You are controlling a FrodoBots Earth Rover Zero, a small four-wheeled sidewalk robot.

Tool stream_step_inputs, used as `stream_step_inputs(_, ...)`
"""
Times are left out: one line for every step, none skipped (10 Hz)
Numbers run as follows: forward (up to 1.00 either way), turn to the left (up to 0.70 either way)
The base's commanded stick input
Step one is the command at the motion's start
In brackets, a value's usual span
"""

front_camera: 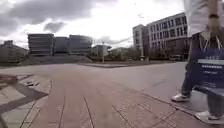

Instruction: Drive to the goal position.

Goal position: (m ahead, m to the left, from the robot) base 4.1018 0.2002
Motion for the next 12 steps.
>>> stream_step_inputs(1.00,0.13)
stream_step_inputs(1.00,0.20)
stream_step_inputs(1.00,0.33)
stream_step_inputs(1.00,0.42)
stream_step_inputs(1.00,0.42)
stream_step_inputs(1.00,0.42)
stream_step_inputs(1.00,0.42)
stream_step_inputs(1.00,0.42)
stream_step_inputs(1.00,0.42)
stream_step_inputs(1.00,0.42)
stream_step_inputs(1.00,0.42)
stream_step_inputs(1.00,0.33)
